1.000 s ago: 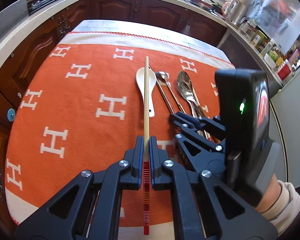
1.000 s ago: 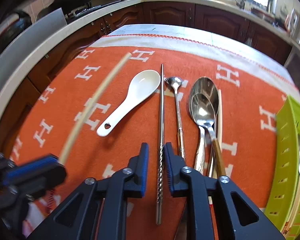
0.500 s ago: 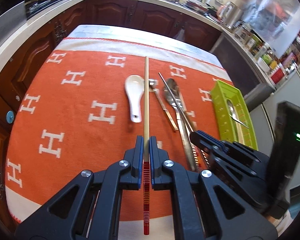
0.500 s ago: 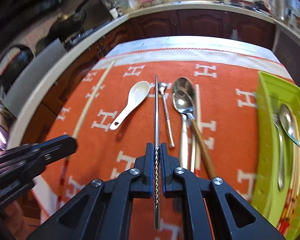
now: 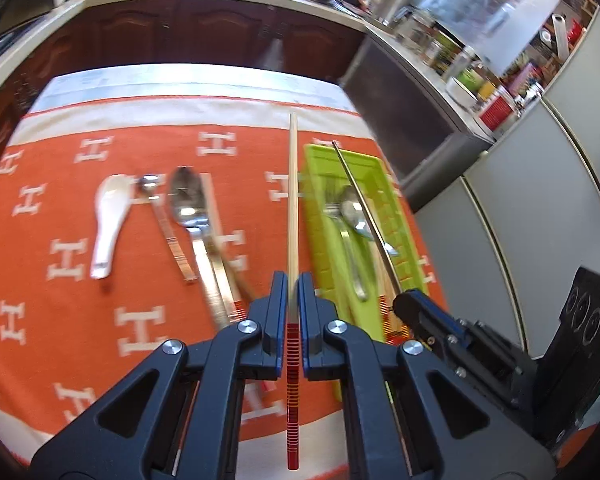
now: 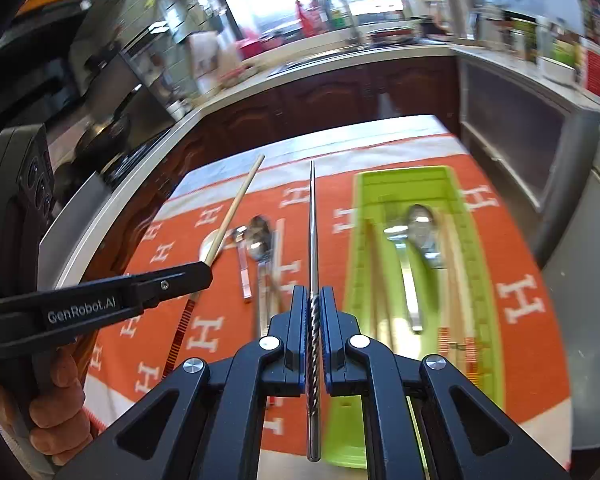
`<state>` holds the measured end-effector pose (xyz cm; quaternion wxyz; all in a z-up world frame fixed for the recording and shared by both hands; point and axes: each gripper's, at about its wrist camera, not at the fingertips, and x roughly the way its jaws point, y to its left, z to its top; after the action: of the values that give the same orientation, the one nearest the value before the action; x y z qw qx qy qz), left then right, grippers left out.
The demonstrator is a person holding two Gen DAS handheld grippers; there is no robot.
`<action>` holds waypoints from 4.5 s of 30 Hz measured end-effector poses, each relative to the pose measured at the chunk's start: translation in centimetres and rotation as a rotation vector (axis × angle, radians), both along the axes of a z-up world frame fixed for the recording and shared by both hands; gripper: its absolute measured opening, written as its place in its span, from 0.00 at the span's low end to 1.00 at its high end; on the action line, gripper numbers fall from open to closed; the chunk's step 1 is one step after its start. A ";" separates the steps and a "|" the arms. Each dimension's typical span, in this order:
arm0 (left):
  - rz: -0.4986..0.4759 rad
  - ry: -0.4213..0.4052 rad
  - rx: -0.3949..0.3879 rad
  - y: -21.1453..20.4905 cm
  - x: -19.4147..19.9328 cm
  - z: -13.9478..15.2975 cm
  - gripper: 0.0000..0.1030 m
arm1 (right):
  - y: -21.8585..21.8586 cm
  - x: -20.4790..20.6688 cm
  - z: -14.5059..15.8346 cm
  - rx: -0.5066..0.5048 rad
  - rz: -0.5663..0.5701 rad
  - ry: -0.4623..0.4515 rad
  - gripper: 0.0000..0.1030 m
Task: Organize utensils
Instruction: 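Carry both chopsticks over the green tray and open both tools, then move both open tools back over the spoons on the cloth, then close the left tool on the white ceramic spoon while the right tool grasps a steel spoon, then carry both spoons over the green tray and open both tools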
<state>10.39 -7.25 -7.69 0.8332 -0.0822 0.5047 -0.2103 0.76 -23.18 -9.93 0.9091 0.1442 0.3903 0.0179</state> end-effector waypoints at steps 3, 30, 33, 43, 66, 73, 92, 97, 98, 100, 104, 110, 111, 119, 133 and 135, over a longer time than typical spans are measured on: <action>-0.023 0.044 -0.008 -2.9 0.9 -0.6 0.03 | -2.2 -0.6 -0.3 0.001 -0.052 0.003 0.05; -0.114 0.069 0.134 -7.9 -0.4 -4.0 0.04 | -6.9 0.7 -5.0 -0.017 -0.184 0.139 0.12; -0.113 0.047 0.146 -7.0 -0.9 -3.4 0.05 | -5.9 0.4 -4.5 -0.014 -0.161 0.125 0.19; -0.046 0.001 0.166 -1.3 -1.8 -2.1 0.05 | -1.5 0.0 -3.2 -0.031 -0.050 0.099 0.21; 0.167 0.019 0.158 11.1 -0.9 -4.2 0.05 | 6.8 4.7 -2.9 -0.040 0.239 0.132 0.21; 0.208 0.058 0.119 14.2 1.2 -5.3 0.05 | 8.9 8.4 -3.8 -0.052 0.277 0.168 0.21; 0.169 0.156 0.048 15.3 11.4 -10.7 0.34 | 12.2 19.2 -9.9 -0.149 0.314 0.307 0.19; 0.176 0.153 0.051 14.4 12.1 -11.9 0.34 | 12.6 19.5 -10.8 -0.186 0.308 0.304 0.09; 0.176 0.148 0.056 14.2 12.1 -11.9 0.34 | 12.6 19.5 -10.9 -0.192 0.309 0.302 0.08; 0.173 0.133 0.084 13.4 12.2 -12.0 0.31 | 12.9 19.3 -10.8 -0.210 0.316 0.297 0.08; 0.186 0.126 0.126 12.5 12.3 -12.1 0.18 | 13.3 18.9 -10.8 -0.235 0.330 0.293 0.08; 0.200 0.145 0.101 12.0 11.9 -12.2 0.16 | 13.9 17.8 -10.6 -0.211 0.388 0.299 0.08; 0.199 0.149 0.097 12.3 11.5 -12.1 0.16 | 14.0 17.8 -10.8 -0.203 0.398 0.310 0.08; 0.214 0.169 0.065 11.9 11.4 -12.2 0.14 | 13.5 17.8 -11.1 -0.145 0.374 0.306 0.08; 0.262 0.170 0.013 13.4 8.7 -11.7 0.01 | 11.0 15.7 -8.8 -0.041 0.307 0.258 0.06; 0.257 0.151 0.016 13.5 8.1 -10.9 0.01 | 10.7 15.1 -8.2 -0.027 0.298 0.243 0.06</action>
<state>18.45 6.29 -18.59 0.8135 -0.1551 0.5531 -0.0909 15.83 -12.52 -18.16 0.8444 0.0735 0.5146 0.1295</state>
